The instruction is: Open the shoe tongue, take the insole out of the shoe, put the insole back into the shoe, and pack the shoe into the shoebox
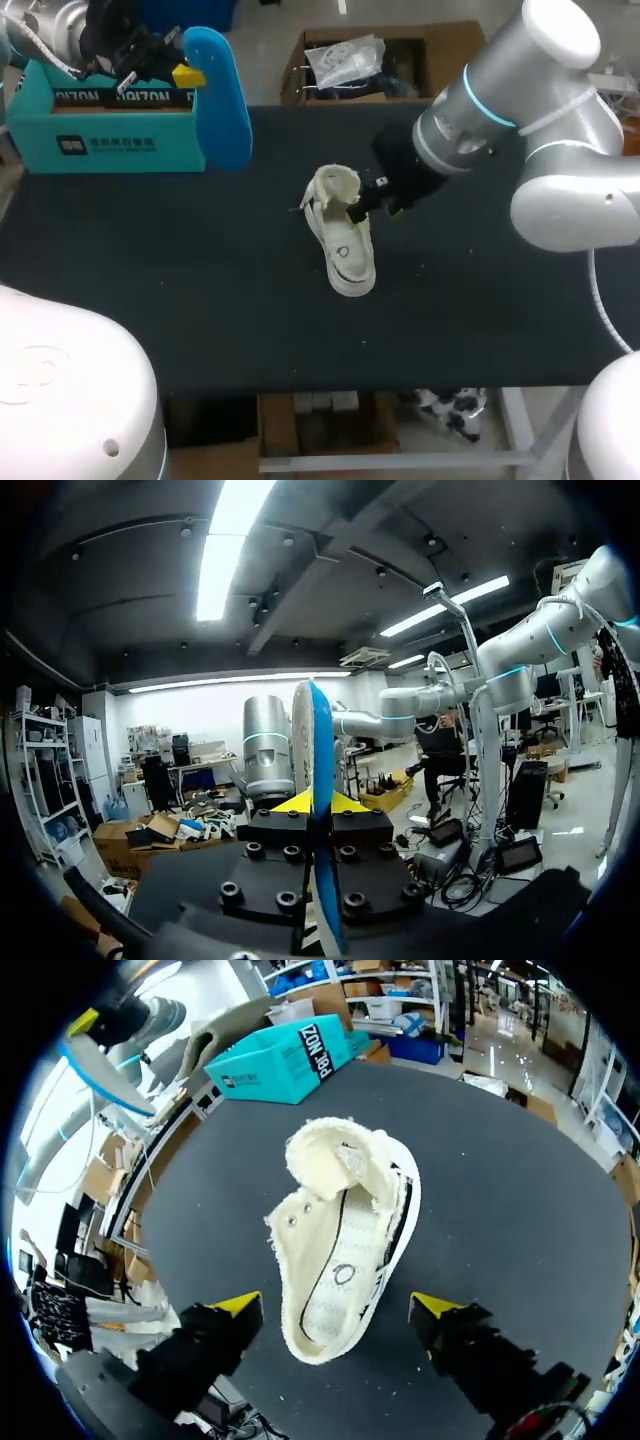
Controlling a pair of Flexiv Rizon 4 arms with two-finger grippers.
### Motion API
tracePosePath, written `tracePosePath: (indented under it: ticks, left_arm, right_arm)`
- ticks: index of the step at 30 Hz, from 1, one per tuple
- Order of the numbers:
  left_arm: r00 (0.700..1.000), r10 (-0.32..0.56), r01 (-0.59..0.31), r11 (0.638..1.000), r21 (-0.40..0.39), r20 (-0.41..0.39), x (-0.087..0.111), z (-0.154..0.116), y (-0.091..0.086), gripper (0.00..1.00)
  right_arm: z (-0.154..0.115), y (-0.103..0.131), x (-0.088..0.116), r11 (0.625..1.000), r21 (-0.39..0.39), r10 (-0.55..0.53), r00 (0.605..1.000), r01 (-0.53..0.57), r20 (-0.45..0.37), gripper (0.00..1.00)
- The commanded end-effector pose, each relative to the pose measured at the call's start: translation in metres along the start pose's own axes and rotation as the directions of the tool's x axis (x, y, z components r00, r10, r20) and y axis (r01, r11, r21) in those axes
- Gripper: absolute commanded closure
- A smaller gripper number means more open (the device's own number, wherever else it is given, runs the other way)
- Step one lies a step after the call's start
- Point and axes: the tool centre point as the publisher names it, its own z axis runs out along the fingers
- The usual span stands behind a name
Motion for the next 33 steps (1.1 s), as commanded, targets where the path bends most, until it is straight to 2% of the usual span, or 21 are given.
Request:
tracePosePath:
  ticks: [1,3,7,8,10,13,15,16,27,28,29,30,31,33]
  left_arm:
    - [0.862,-0.042,0.004,0.997,0.075,0.506,0.016,0.034,0.010,1.00]
    - [0.851,-0.064,0.005,0.993,0.114,0.521,0.022,0.042,0.014,1.00]
    - [0.828,-0.106,0.017,0.986,0.163,0.551,0.028,0.053,0.020,1.00]
    - [0.812,-0.114,0.020,0.986,0.167,0.573,0.029,0.056,0.021,1.00]
    - [0.805,-0.143,0.038,0.981,0.190,0.575,0.031,0.061,0.023,1.00]
    - [0.760,-0.205,0.090,0.973,0.213,0.616,0.031,0.069,0.025,1.00]
    - [0.725,-0.255,0.146,0.965,0.218,0.640,0.029,0.071,0.025,1.00]
    - [0.718,-0.279,0.171,0.959,0.227,0.637,0.028,0.072,0.023,1.00]
    - [0.718,-0.279,0.171,0.959,0.227,0.637,0.028,0.072,0.023,1.00]
    - [0.713,-0.297,0.181,0.953,0.244,0.635,0.024,0.073,0.028,1.00]
    - [0.709,-0.320,0.193,0.945,0.263,0.629,0.021,0.076,0.032,1.00]
    - [0.693,-0.331,0.192,0.941,0.279,0.641,0.018,0.077,0.034,1.00]
    - [0.680,-0.359,0.204,0.930,0.305,0.640,0.015,0.078,0.038,1.00]
    - [0.661,-0.366,0.204,0.928,0.313,0.655,0.012,0.081,0.043,1.00]
  right_arm:
    - [-0.011,-0.020,-0.006,0.996,-0.018,0.081,0.993,-0.083,-0.087,0.00]
    - [-0.015,-0.028,-0.004,0.990,-0.018,0.136,0.981,-0.139,-0.135,0.00]
    - [-0.024,-0.039,0.004,0.977,-0.007,0.207,0.963,-0.211,-0.173,0.00]
    - [-0.026,-0.041,0.006,0.973,-0.005,0.225,0.955,-0.230,-0.192,0.00]
    - [-0.030,-0.044,0.010,0.963,0.012,0.266,0.940,-0.270,-0.211,0.00]
    - [-0.035,-0.048,0.014,0.939,0.042,0.339,0.898,-0.342,-0.280,0.00]
    - [-0.037,-0.049,0.017,0.937,0.069,0.346,0.881,-0.343,-0.322,0.00]
    - [-0.037,-0.049,0.017,0.937,0.069,0.346,0.881,-0.343,-0.322,0.00]
    - [-0.037,-0.049,0.017,0.937,0.069,0.346,0.881,-0.343,-0.322,0.00]
    - [-0.037,-0.049,0.017,0.937,0.069,0.346,0.881,-0.343,-0.322,0.00]
    - [-0.036,-0.046,0.016,0.929,0.081,0.365,0.865,-0.360,-0.345,0.00]
    - [-0.035,-0.045,0.015,0.920,0.097,0.388,0.845,-0.380,-0.367,0.00]
    - [-0.034,-0.043,0.015,0.903,0.111,0.427,0.836,-0.415,-0.345,0.00]
    - [-0.032,-0.043,0.016,0.868,0.167,0.495,0.790,-0.468,-0.360,0.00]
